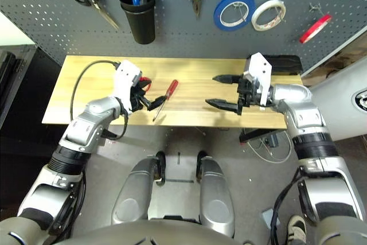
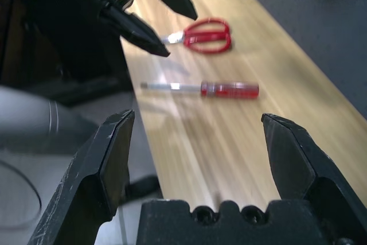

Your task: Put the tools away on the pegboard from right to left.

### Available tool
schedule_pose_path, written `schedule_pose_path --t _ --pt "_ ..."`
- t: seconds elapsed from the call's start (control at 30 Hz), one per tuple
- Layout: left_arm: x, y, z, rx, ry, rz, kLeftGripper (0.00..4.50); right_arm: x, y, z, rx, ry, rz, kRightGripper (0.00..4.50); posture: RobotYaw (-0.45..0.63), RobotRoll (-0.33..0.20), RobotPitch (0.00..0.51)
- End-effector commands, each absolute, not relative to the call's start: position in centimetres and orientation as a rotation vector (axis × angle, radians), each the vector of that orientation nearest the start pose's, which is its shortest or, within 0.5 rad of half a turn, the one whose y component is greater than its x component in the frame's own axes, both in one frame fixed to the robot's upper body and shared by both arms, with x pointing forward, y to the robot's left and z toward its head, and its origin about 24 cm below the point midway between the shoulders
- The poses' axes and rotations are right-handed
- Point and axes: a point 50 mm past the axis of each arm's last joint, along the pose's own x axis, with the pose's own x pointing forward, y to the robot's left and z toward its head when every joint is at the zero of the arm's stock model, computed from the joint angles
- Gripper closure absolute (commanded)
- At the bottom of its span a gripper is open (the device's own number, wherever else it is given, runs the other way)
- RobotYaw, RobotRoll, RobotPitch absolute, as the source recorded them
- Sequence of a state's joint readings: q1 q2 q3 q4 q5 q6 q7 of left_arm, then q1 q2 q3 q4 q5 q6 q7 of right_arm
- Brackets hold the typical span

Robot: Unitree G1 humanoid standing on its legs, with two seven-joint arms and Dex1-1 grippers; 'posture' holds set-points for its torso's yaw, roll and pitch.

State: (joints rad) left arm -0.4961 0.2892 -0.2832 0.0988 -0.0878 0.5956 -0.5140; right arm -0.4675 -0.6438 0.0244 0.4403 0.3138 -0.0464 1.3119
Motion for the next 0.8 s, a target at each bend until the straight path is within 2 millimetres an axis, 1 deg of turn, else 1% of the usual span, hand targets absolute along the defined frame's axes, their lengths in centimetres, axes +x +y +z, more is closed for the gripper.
schedule_pose_path --t 0.03,0.13,0.23,0.27,0.43,0.53,0.8 --pt "31.6 9.2 7.3 0.339 0.426 -0.743 0.0 29.4 -24.3 10.4 -0.35 0.147 1.195 0.04 -0.02 0.0 0.254" --pt "32.1 8.4 7.2 0.326 0.443 -0.712 0.0 29.1 -24.8 10.1 -0.352 0.155 1.201 0.04 -0.03 0.0 0.266" --pt "32.4 8.2 7.0 0.325 0.463 -0.679 0.0 28.9 -24.8 9.9 -0.355 0.16 1.204 0.04 -0.04 0.0 0.279" --pt "32.6 8.1 6.9 0.325 0.47 -0.662 0.0 28.9 -24.8 9.9 -0.353 0.159 1.205 0.04 -0.04 0.0 0.279" --pt "33.3 8.1 6.5 0.32 0.495 -0.589 0.0 28.3 -24.2 9.8 -0.328 0.152 1.22 0.04 -0.05 0.0 0.312" --pt "33.6 8.4 6.4 0.324 0.479 -0.545 0.0 27.9 -23.9 9.9 -0.317 0.147 1.228 0.04 -0.05 0.0 0.336" --pt "33.8 8.0 6.0 0.289 0.495 -0.533 0.0 27.1 -23.6 9.5 -0.291 0.163 1.232 0.04 -0.06 0.0 0.356"
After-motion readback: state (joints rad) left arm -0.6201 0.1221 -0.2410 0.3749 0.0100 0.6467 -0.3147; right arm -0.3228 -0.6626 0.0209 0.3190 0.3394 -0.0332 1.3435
